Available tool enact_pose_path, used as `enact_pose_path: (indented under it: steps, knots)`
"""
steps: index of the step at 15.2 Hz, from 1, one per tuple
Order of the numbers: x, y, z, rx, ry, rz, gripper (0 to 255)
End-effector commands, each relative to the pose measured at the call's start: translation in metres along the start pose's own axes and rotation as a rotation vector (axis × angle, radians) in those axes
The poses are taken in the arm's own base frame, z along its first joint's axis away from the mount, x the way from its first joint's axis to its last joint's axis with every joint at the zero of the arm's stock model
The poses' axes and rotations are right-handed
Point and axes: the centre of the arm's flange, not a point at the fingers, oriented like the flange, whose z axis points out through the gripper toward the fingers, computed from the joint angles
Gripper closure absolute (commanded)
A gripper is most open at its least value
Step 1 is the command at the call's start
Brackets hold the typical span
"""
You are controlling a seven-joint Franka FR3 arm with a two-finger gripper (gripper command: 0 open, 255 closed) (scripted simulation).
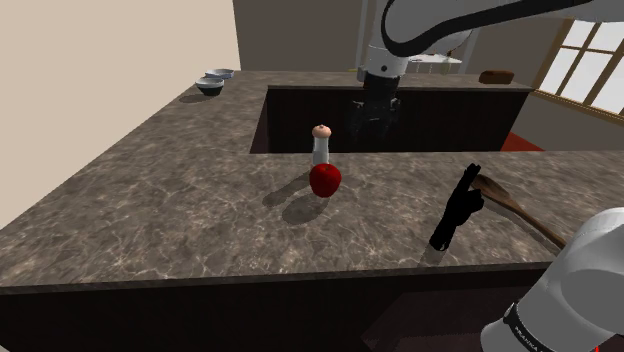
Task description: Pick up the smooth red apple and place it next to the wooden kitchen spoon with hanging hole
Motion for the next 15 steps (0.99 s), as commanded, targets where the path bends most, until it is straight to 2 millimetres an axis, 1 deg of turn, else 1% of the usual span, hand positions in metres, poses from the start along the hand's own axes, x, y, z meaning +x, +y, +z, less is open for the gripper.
enact_pose_path:
  steps: [1, 11, 12, 15]
  knots:
    - [0.025, -0.007, 0.017, -0.008, -0.007, 0.018, 0]
    - [0.133, -0.033, 0.099, -0.05, -0.041, 0.105, 0]
    - [0.136, -0.033, 0.101, -0.051, -0.042, 0.107, 0]
    - [0.136, -0.032, 0.117, -0.051, -0.042, 0.107, 0]
